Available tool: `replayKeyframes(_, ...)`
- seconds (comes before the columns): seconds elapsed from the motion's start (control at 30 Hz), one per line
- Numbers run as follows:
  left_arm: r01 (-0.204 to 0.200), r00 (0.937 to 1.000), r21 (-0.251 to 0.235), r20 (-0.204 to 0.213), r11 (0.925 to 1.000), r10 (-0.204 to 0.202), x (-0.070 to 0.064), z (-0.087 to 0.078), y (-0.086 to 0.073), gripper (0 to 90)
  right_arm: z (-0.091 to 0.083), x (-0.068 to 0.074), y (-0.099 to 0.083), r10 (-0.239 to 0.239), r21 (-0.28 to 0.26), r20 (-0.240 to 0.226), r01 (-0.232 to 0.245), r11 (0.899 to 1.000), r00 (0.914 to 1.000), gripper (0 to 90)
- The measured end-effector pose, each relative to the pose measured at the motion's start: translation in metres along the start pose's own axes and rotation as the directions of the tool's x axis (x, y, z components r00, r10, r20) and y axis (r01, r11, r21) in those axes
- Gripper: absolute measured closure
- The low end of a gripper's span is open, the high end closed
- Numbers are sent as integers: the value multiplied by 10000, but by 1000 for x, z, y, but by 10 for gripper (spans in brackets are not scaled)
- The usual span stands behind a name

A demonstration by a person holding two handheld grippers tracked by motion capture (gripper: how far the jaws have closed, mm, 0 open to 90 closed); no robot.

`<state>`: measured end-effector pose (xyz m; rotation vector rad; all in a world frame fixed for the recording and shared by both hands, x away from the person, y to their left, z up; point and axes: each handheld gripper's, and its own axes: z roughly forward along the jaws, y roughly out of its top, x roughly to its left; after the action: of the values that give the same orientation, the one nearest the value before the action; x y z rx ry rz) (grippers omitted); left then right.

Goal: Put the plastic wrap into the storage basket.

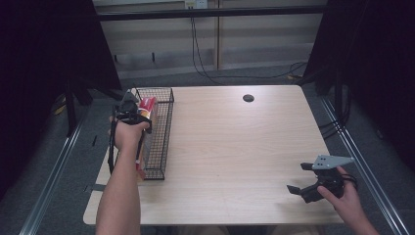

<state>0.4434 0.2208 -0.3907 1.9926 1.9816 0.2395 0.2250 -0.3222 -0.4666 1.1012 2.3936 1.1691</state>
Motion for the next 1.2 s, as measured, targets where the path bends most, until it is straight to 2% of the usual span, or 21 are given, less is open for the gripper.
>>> replayKeyframes(0.1, -74, 10000, -24, 4, 10000, 74, 2, 0, 0, 428, 0, 0, 0, -14, -28, -5, 14, 10000, 10000, 1)
replayKeyframes(0.23, 88, 9999, 2, 72, 10000, -88, 1, 2, 0, 429, 0, 0, 0, -38, -31, -5, 38, 10000, 10000, 1)
replayKeyframes(0.4, -78, 10000, 86, -41, 9999, 78, 1, 3, 1, 428, 0, 0, 0, -25, -11, -69, 25, 10000, 10000, 1)
replayKeyframes(0.47, 20, 10000, 84, -51, 10000, -20, 0, 5, 1, 427, 0, 0, 0, -28, -11, -40, 28, 10000, 10000, 1)
replayKeyframes(0.5, -91, 9999, 130, -109, 9999, 92, 0, 5, 1, 427, 0, 0, 0, -18, -7, -76, 18, 10000, 10000, 1)
replayKeyframes(0.6, 34, 10000, 125, -37, 9999, -33, -1, 7, 1, 427, 0, 0, 0, -26, -46, -79, 25, 10000, 10000, 1)
replayKeyframes(0.63, -97, 9999, 159, -90, 9998, 99, 0, 7, 1, 427, 0, 0, 1, -35, -49, -80, 35, 10000, 10000, 1)
replayKeyframes(0.7, 98, 10000, 147, -5, 9998, -98, -1, 8, 1, 427, 0, 0, 1, -29, -38, -86, 29, 10000, 10000, 1)
replayKeyframes(0.8, 109, 9999, 197, -22, 9997, -109, -1, 9, 1, 427, 0, 1, 1, -43, 0, -74, 43, 10000, 10000, 1)
replayKeyframes(0.83, 4, 10000, 208, -77, 9998, -2, -1, 10, 1, 426, 0, 0, 1, -37, 7, -86, 37, 10000, 10000, 1)
replayKeyframes(1.0, 118, 9999, 293, -78, 9995, -116, -1, 12, 1, 426, 0, 0, 1, -39, 1, -108, 39, 10000, 9999, 1)
replayKeyframes(1.07, 5, 9999, 308, -107, 9995, -2, 0, 12, 1, 426, 0, 0, 1, -36, -4, -88, 36, 10000, 10000, 1)
replayKeyframes(1.2, 164, 9999, 307, -61, 9994, -162, -2, 14, 1, 425, 1, 1, 1, -46, 7, -115, 46, 10000, 9999, 1)
